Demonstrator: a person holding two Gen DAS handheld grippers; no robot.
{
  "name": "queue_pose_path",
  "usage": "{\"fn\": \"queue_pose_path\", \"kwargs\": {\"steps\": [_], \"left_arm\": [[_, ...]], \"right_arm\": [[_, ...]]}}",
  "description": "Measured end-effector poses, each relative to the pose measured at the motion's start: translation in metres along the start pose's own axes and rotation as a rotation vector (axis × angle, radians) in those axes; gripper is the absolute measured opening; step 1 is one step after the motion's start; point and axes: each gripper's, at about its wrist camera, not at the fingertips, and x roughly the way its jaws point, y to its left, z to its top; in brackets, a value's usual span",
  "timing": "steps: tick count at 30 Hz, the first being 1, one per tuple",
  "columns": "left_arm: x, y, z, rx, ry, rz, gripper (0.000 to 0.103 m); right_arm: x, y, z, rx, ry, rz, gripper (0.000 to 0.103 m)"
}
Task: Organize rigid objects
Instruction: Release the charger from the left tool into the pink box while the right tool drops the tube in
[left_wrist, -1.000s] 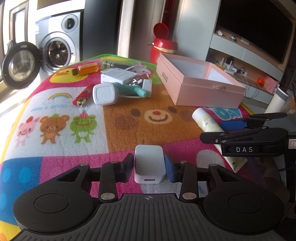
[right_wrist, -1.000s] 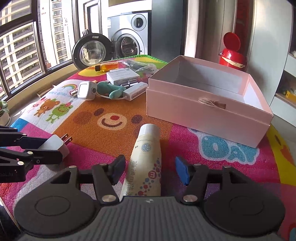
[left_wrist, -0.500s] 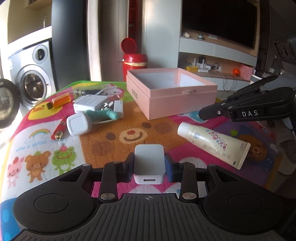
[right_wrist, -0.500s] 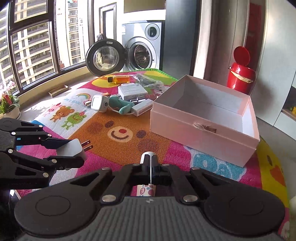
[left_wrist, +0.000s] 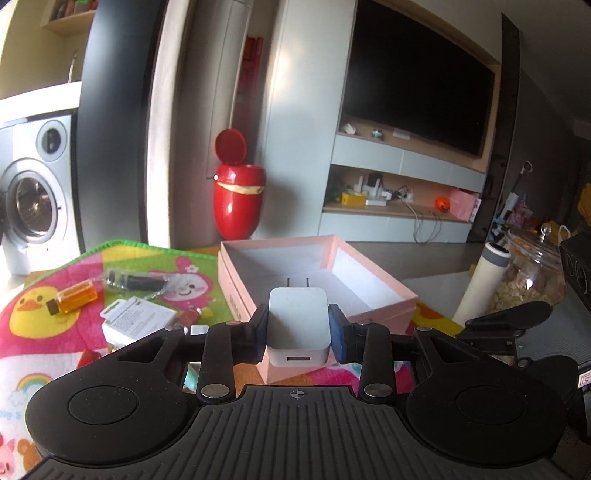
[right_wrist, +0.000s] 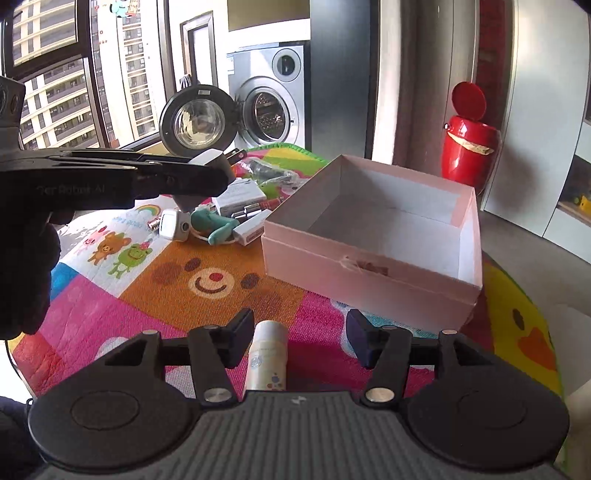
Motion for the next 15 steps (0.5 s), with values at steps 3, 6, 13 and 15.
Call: {"fn": "queue_pose_path", "kwargs": {"steps": [3,6,13,15], "left_arm": [[0.0,0.003,-0.016,0.002,0.053,-0.007,0.038],[-0.007,0.004,-0.035,0.011,0.11,-0.007,0.038],[-0.013,0.011,-0.055,0.007,0.18,-0.016,0.038],[-0.015,0.013,-0.046,-0.019,0.159,-0.042,0.037]], "right_arm": [[0.019,0.015,-0.013,-0.05,0.05,-0.014,0.055],[0.026,0.025,-0.026,-0.112,0.049,-0.069,0.053],[-0.001,0.016,-0.02,-0.071,0.023,-0.037,0.035],[-0.021,0.004,-0.004,-0.032,-0.034,-0.037,0.035]]}}
